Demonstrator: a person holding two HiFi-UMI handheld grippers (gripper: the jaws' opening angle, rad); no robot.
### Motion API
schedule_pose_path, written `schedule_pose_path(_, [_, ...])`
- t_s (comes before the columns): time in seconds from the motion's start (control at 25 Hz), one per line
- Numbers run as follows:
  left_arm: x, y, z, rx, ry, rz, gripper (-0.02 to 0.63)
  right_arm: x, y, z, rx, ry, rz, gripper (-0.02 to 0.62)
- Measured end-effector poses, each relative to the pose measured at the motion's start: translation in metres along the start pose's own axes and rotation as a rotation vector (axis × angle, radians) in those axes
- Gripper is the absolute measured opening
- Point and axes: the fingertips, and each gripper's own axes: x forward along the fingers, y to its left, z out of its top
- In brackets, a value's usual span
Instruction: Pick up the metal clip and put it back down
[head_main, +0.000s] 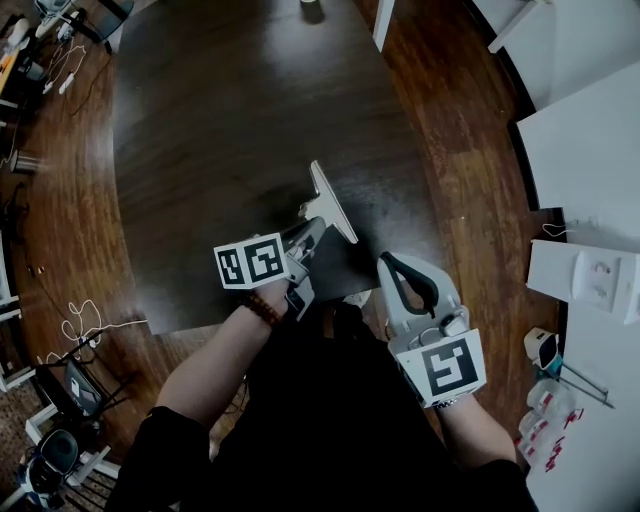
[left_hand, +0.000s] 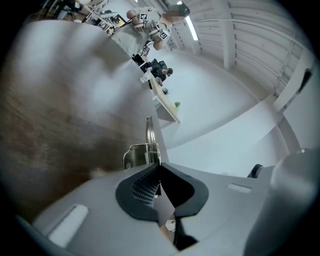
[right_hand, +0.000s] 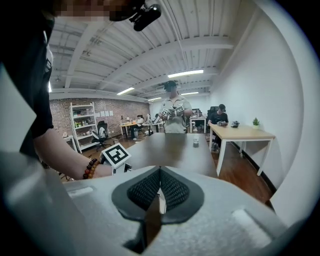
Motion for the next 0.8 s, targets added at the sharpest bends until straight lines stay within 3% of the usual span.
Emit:
schedule_pose_path(0.28, [-0.045, -0.059, 0.012, 0.109, -0.143, -0.025, 0.025, -0.018, 0.004, 0.008, -0.043, -0.058, 0.096, -0.011])
schedule_pose_path(0.48, [-0.09, -0.089, 0.017, 0.14, -0.245, -0.056, 0.026, -0.026, 0.02, 0.019, -0.083, -0.097, 0.149, -0.011])
schedule_pose_path(0.8, [-0.148, -0.12, 0.029, 0.168, -0.32, -0.128, 0.026, -0.028, 0.04, 0.039, -0.115, -0.122, 0.132, -0.011])
